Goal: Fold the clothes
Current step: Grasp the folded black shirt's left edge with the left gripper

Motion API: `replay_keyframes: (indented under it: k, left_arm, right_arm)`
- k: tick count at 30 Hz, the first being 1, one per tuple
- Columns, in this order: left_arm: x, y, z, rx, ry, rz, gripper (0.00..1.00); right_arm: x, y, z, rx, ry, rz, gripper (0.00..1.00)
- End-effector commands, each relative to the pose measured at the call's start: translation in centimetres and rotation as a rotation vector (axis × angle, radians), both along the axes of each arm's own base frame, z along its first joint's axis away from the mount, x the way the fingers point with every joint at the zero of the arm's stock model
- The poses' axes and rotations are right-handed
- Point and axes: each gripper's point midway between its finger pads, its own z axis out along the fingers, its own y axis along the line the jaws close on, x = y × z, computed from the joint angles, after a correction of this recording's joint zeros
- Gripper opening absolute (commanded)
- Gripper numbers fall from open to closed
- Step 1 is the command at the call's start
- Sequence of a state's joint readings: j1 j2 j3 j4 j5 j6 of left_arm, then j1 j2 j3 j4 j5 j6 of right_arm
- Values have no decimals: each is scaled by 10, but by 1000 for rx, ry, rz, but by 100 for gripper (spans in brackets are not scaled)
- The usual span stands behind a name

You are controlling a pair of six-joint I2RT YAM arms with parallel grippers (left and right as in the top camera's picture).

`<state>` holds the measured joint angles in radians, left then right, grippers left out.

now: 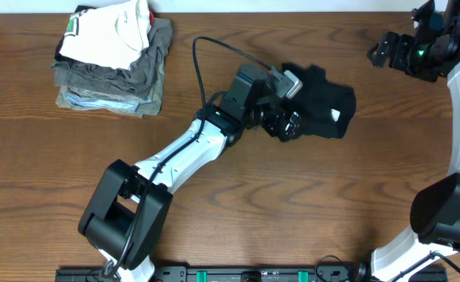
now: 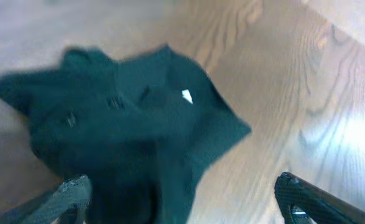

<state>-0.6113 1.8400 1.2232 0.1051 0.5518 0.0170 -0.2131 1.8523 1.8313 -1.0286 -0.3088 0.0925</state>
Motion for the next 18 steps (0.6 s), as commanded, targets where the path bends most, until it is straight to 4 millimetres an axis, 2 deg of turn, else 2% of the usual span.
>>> replay_keyframes:
  k: [1, 3, 4, 6, 8, 14, 18]
  left_arm:
    - [4, -11, 7, -32, -32, 7, 72]
    - [4, -21, 4, -49, -53, -7, 32]
    - [6, -26, 1, -63, -52, -4, 23]
    - [9, -31, -6, -82, -28, 9, 11]
    - [15, -36, -17, -86, 8, 23, 6]
    - [33, -54, -46, -1, 103, 16, 6]
    - [32, -60, -60, 104, 117, -28, 6]
  right_arm:
    - [-1, -6, -5, -28, 12, 0, 99]
    - [-1, -5, -6, -28, 14, 1, 98]
    - [-1, -5, -6, -28, 15, 2, 96]
    - [-2, -5, -6, -27, 18, 2, 93]
    - [-3, -5, -7, -26, 23, 2, 90]
    - [-6, -2, -8, -23, 37, 7, 89]
    - [-7, -1, -9, -21, 44, 8, 89]
